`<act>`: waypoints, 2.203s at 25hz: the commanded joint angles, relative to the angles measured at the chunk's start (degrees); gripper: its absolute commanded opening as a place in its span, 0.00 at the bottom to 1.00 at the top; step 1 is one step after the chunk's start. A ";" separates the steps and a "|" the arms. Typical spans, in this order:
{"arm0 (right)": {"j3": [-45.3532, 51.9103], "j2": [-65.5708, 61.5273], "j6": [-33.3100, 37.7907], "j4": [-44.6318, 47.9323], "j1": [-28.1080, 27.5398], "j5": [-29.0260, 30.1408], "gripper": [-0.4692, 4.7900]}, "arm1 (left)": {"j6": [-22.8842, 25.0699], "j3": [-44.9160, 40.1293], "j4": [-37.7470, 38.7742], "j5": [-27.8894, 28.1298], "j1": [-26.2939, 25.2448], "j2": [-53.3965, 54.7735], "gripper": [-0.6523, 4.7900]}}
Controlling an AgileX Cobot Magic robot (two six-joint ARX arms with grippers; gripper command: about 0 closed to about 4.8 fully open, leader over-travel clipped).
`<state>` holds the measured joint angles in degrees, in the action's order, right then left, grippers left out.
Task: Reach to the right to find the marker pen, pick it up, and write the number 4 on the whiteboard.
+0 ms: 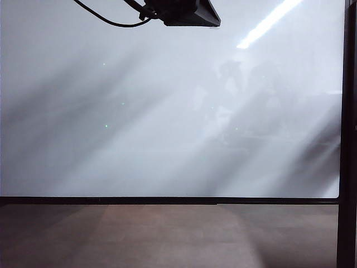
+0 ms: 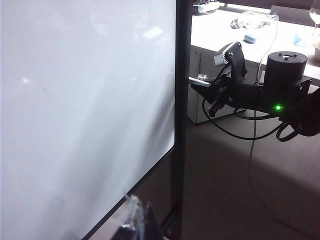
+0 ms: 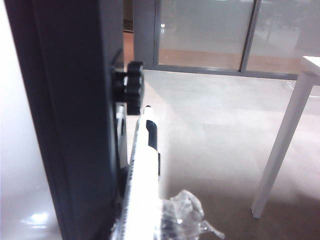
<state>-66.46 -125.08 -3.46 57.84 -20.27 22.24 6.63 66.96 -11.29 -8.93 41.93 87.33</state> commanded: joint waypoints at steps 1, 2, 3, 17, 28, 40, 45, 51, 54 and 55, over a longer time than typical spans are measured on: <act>0.02 1.16 2.91 2.14 -0.37 -1.84 0.08 | 0.02 0.15 -0.11 -0.31 0.13 -0.44 0.11; 0.94 2.60 3.48 2.16 -0.81 -4.31 0.08 | 0.02 0.15 0.52 -0.28 0.13 -0.96 0.11; 2.69 5.11 3.45 1.97 -1.27 -7.39 0.08 | 0.04 0.15 1.55 0.09 0.13 -2.01 0.11; 19.89 64.98 5.40 -42.64 8.24 -19.76 0.08 | 3.89 0.15 18.01 17.88 -3.02 -32.06 0.11; 19.76 78.20 6.40 -56.28 45.16 -34.67 0.08 | 4.72 0.15 28.50 14.05 -4.57 -32.35 0.11; 19.78 62.07 6.40 -40.17 53.64 -34.49 0.08 | -1.73 -7.96 6.80 11.63 -4.68 -26.08 0.11; 18.93 55.08 5.95 -36.50 52.61 -33.64 0.08 | -1.99 -7.96 11.19 11.10 -7.17 -21.75 0.11; 16.94 47.82 5.97 -31.89 50.75 -30.88 0.08 | -3.72 -7.96 4.00 10.49 -7.82 -14.86 0.11; 15.23 44.44 4.98 -29.77 49.77 -30.47 0.08 | -4.11 -7.93 -0.42 9.09 -7.80 -12.07 0.11; 14.56 43.47 4.57 -29.66 49.48 -30.05 0.08 | -4.11 -7.93 -1.68 9.11 -7.80 -11.30 0.11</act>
<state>-50.70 -80.73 2.00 26.28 29.50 -8.73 2.90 58.74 -9.41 0.89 34.02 75.35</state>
